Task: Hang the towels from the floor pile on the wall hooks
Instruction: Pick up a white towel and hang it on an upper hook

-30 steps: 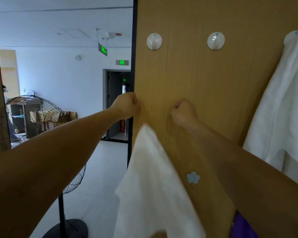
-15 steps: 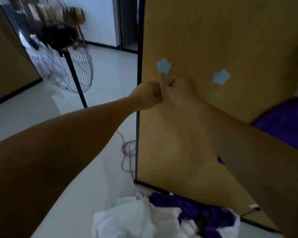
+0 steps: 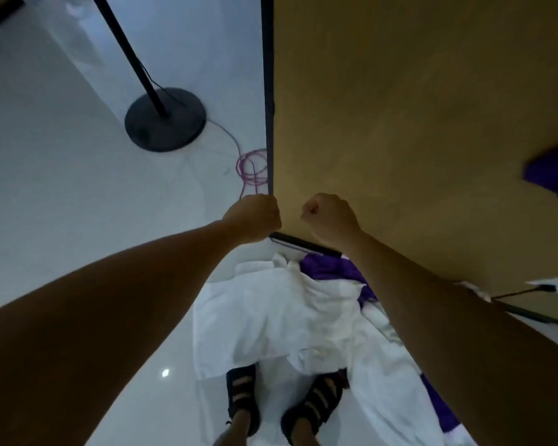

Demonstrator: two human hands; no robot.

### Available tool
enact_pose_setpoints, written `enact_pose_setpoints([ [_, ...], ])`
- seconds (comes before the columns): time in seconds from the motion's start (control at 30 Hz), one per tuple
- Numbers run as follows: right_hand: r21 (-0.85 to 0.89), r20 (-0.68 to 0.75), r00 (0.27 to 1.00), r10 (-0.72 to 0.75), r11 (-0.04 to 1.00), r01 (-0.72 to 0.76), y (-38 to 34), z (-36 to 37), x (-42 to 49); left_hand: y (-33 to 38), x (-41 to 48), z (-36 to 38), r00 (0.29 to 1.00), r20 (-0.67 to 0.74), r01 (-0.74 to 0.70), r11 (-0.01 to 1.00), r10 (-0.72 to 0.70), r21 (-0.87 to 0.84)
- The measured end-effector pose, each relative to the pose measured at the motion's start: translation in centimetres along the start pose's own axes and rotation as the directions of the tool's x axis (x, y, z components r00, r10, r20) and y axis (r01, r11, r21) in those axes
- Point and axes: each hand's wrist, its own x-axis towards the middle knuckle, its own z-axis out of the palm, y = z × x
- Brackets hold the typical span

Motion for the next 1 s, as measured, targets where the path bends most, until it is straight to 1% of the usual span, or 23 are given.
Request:
enact_pose_setpoints([
  [0.13, -0.064, 0.081, 0.996, 0.044, 0.997, -0.039, 6.9, 10.0, 3.8, -6.2, 4.1, 9.3, 0.996, 0.063, 0.061, 0.998, -0.059, -0.030],
  [0.2, -0.119, 0.125, 0.991, 0.043, 0.992, -0.028, 10.0, 14.6, 5.8, -9.1, 6.6, 13.5, 0.993, 0.064, 0.106, 0.993, -0.102, -0.058],
  [0.27, -0.138, 0.146, 0.989, 0.030, 0.990, -0.010, 12.9, 18.9, 7.7, -11.2, 9.1, 17.6, 0.990, 0.048, 0.134, 0.986, -0.130, -0.099],
  [0.43, -0.197, 0.166, 0.986, -0.004, 0.980, 0.037, 19.5, 28.4, 12.8, -15.3, 14.7, 27.2, 0.992, 0.058, 0.116, 0.985, -0.109, -0.129],
  [0.57, -0.233, 0.193, 0.981, -0.026, 0.970, 0.071, 23.2, 34.1, 17.0, -18.6, 18.5, 33.1, 0.993, 0.064, 0.111, 0.986, -0.104, -0.121],
  [0.67, -0.240, 0.305, 0.952, 0.025, 0.969, 0.052, 25.0, 37.5, 19.4, -20.5, 20.7, 36.0, 0.990, 0.087, 0.116, 0.988, -0.107, -0.100],
  [0.73, -0.311, 0.357, 0.932, 0.065, 0.949, 0.052, 26.1, 39.4, 20.3, -21.3, 21.5, 37.1, 0.987, 0.127, 0.116, 0.987, -0.102, -0.107],
  [0.8, -0.467, 0.429, 0.893, 0.139, 0.880, 0.088, 26.3, 40.4, 20.6, -21.5, 21.7, 37.5, 0.982, 0.165, 0.115, 0.988, -0.096, -0.107],
  [0.87, -0.572, 0.497, 0.839, 0.224, 0.811, 0.123, 25.8, 40.1, 20.0, -21.3, 21.3, 37.1, 0.975, 0.199, 0.116, 0.989, -0.095, -0.096],
  [0.9, -0.609, 0.530, 0.814, 0.237, 0.774, 0.172, 25.6, 39.8, 19.7, -21.1, 21.0, 36.7, 0.972, 0.213, 0.117, 0.989, -0.096, -0.091],
  [0.93, -0.634, 0.536, 0.811, 0.234, 0.746, 0.203, 25.4, 39.3, 19.1, -20.8, 20.5, 36.2, 0.969, 0.227, 0.116, 0.989, -0.094, -0.087],
  [1.0, -0.567, 0.502, 0.843, 0.194, 0.810, 0.151, 25.2, 37.7, 18.1, -20.0, 19.4, 34.6, 0.962, 0.261, 0.107, 0.991, -0.084, -0.076],
])
